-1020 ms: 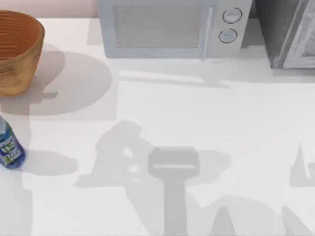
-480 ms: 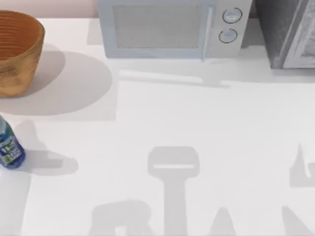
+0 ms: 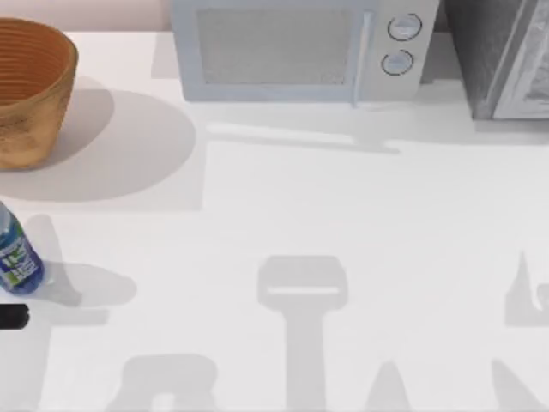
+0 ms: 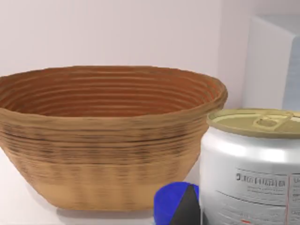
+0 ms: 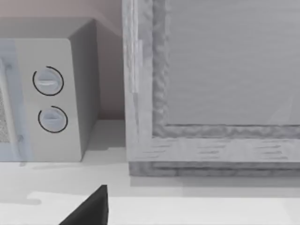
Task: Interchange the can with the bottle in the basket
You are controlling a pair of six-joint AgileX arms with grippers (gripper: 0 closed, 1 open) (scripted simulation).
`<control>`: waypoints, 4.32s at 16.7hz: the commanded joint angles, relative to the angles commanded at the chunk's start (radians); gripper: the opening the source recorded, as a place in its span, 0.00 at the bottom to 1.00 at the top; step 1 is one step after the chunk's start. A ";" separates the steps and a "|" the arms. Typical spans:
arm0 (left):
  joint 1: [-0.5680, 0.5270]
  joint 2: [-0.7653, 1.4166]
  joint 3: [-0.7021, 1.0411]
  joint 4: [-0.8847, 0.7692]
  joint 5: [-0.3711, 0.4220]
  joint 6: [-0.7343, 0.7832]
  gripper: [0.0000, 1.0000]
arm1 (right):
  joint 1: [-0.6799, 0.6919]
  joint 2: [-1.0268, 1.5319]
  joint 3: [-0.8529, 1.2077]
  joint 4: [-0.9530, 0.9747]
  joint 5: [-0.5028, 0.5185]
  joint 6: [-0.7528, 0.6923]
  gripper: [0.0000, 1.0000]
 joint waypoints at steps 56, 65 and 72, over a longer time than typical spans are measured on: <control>-0.348 2.573 1.261 1.285 1.272 0.028 0.53 | 0.000 0.000 0.000 0.000 0.000 0.000 1.00; -0.348 2.573 1.261 1.285 1.272 0.028 1.00 | 0.000 0.000 0.000 0.000 0.000 0.000 1.00; -0.344 2.573 1.261 1.285 1.272 0.028 1.00 | 0.000 0.000 0.000 0.000 0.000 0.000 1.00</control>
